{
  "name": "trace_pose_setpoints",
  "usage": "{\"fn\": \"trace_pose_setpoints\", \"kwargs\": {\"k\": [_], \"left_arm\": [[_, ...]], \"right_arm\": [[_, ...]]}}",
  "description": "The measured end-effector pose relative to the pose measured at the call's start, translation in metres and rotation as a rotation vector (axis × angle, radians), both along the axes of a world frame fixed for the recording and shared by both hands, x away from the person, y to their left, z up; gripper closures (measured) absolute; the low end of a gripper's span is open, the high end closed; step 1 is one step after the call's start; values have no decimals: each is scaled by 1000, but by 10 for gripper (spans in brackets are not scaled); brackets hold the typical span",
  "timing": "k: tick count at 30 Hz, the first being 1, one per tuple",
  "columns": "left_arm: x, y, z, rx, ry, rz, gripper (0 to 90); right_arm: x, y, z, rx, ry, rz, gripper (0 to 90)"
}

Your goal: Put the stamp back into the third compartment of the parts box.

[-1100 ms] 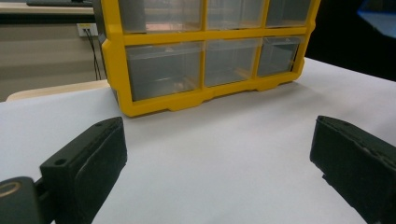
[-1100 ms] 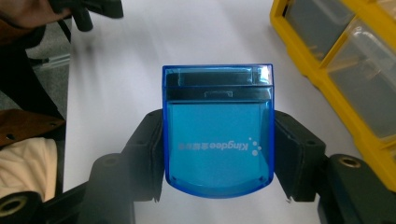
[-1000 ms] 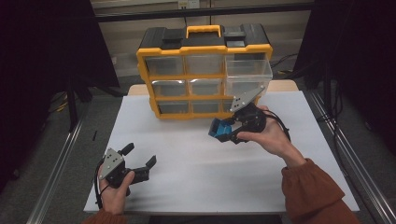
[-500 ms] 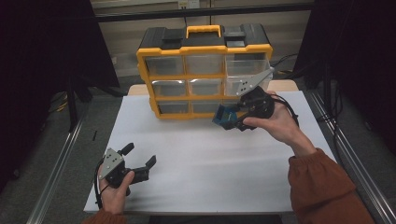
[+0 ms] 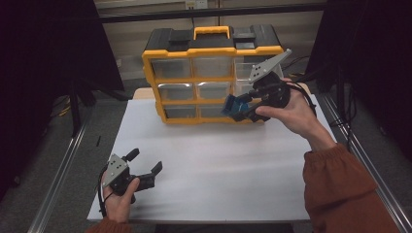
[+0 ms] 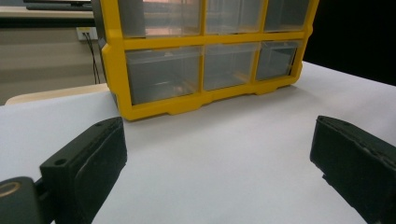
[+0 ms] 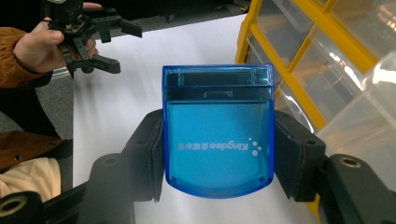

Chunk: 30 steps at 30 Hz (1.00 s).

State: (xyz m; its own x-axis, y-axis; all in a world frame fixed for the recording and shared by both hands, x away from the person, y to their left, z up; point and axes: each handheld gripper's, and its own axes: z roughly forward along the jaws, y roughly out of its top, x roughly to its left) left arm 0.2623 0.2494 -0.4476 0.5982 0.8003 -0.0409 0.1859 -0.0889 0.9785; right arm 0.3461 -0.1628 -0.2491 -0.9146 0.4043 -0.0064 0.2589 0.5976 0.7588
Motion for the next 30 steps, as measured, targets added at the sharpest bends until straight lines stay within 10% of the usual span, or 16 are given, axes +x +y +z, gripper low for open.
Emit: {"fn": "trace_pose_setpoints", "kwargs": {"k": [30], "left_arm": [[0,0,0,-4,-1,3,40]], "right_arm": [[22,-26,82,-105,-54,-120,418]]}}
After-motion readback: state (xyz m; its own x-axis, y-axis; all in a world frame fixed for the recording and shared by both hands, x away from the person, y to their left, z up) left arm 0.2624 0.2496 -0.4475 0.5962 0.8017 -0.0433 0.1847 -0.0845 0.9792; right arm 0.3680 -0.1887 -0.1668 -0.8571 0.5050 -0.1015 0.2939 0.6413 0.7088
